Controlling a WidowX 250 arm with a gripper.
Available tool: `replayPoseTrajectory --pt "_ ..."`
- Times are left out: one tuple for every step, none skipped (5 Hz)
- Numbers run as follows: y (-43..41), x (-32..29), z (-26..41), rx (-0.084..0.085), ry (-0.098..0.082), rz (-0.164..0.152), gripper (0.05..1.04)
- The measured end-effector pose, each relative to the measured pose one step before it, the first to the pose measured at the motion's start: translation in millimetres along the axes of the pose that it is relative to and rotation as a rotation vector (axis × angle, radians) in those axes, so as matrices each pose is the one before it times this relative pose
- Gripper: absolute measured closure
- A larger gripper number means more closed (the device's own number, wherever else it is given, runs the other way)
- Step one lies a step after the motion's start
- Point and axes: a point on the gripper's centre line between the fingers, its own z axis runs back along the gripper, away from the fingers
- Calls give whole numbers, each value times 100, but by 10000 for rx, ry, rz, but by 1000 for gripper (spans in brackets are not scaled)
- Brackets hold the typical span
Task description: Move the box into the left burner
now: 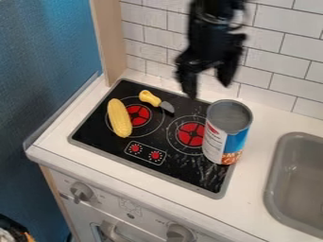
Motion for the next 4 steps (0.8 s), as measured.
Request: replayPoseTrajectory --pt "-1652 -2696 -1313 -13 335 -414 91" --pt "-2993 -3137 -1100 -92 174 -1189 91" --pt "-835 -2075 -1279 -10 423 73 91" --pt "298 -194 -1439 359 75 436 91"
